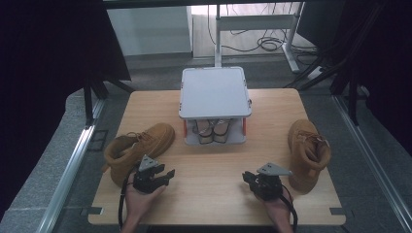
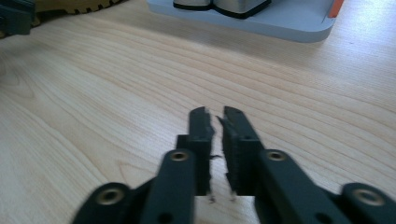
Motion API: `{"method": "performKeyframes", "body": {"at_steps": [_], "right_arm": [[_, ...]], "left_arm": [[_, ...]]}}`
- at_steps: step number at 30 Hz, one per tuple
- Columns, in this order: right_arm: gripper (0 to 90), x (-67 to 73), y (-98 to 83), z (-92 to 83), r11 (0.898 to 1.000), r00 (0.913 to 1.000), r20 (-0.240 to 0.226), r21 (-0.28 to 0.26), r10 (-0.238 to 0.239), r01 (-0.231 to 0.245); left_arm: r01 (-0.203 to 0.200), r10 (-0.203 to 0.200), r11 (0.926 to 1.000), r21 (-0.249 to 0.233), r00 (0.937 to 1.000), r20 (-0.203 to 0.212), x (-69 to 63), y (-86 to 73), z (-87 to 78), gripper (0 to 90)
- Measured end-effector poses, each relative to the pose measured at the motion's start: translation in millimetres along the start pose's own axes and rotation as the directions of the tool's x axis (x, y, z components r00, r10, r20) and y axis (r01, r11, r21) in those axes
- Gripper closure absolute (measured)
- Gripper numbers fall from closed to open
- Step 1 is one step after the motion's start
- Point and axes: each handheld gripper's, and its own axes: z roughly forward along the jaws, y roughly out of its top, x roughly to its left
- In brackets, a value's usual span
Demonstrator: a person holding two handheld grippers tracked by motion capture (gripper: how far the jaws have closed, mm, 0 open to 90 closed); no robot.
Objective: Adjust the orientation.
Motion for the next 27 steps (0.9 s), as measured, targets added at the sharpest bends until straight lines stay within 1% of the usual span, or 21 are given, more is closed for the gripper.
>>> {"method": "performKeyframes", "body": {"at_steps": [1, 2, 3, 4, 5, 6, 9, 12, 17, 20, 23, 25, 27], "right_arm": [[88.7, -0.2, 0.6, -1.4, 1.0, 0.9999, 0.006, 0.005, -0.012, 0.012], [89.4, -0.5, 1.2, -3.2, 1.0, 0.9997, 0.014, 0.005, -0.021, 0.021], [89.4, -0.7, 1.7, -5.2, 1.0, 0.9994, 0.019, 0.008, -0.03, 0.03], [89.5, -1.3, 1.7, -8.2, 0.999, 0.9983, 0.029, 0.011, -0.05, 0.049], [89.6, -2.1, 1.5, -10.2, 0.998, 0.9975, 0.039, 0.014, -0.059, 0.058], [89.6, -3.8, 0.8, -12.6, 0.998, 0.9971, 0.048, 0.009, -0.059, 0.059], [89.7, -11.4, -2.0, -19.6, 0.999, 0.997, 0.059, 0.001, -0.049, 0.049], [89.7, -21.7, -4.0, -27.2, 0.999, 0.9965, 0.076, -0.007, -0.037, 0.037], [89.7, -42.9, -4.4, -43.3, 0.999, 0.9912, 0.131, -0.028, -0.019, 0.023], [89.6, -54.5, -6.8, -51.3, 0.999, 0.9883, 0.152, -0.035, -0.003, 0.009], [89.7, -63.9, -10.4, -55.3, 0.999, 0.985, 0.172, -0.036, 0.009, -0.003], [89.6, -69.0, -11.5, -55.8, 0.999, 0.9831, 0.183, -0.033, 0.008, -0.002], [89.6, -73.5, -11.2, -55.6, 0.999, 0.983, 0.183, -0.036, 0.013, -0.006]], "left_arm": [[-0.004, 0.004, 1.0, 0.002, 0.9999, -0.009, 0.3, -0.3, 1.8, 49.4], [-0.015, 0.015, 0.9999, 0.007, 0.9998, -0.013, 0.8, -0.5, 4.7, 49.4], [-0.016, 0.016, 0.9997, 0.018, 0.9997, -0.016, 1.2, -0.7, 8.8, 49.4], [-0.014, 0.014, 0.9996, 0.024, 0.9999, -0.009, 1.2, -0.9, 11.4, 49.4], [-0.014, 0.014, 0.9993, 0.036, 0.9999, -0.004, 0.4, -1.1, 14.3, 49.3], [-0.022, 0.022, 0.9987, 0.046, 0.9997, -0.005, -0.5, -1.5, 16.0, 49.1], [-0.036, 0.036, 0.9981, 0.051, 0.9992, -0.013, -4.8, -1.8, 17.2, 49.2], [-0.036, 0.036, 0.9983, 0.047, 0.9993, -0.008, -7.7, -0.1, 17.0, 49.2], [-0.057, 0.058, 0.9971, 0.051, 0.9983, -0.01, -11.6, 0.1, 16.3, 49.2], [-0.055, 0.055, 0.9971, 0.052, 0.9985, 0.001, -13.8, -0.5, 15.0, 49.0], [-0.057, 0.057, 0.9972, 0.047, 0.9983, -0.004, -15.3, -1.2, 12.2, 48.9], [-0.055, 0.055, 0.9974, 0.047, 0.9985, -0.007, -15.1, -1.5, 11.0, 48.8], [-0.046, 0.046, 0.998, 0.043, 0.9989, -0.009, -14.2, -2.0, 9.6, 48.6]]}}
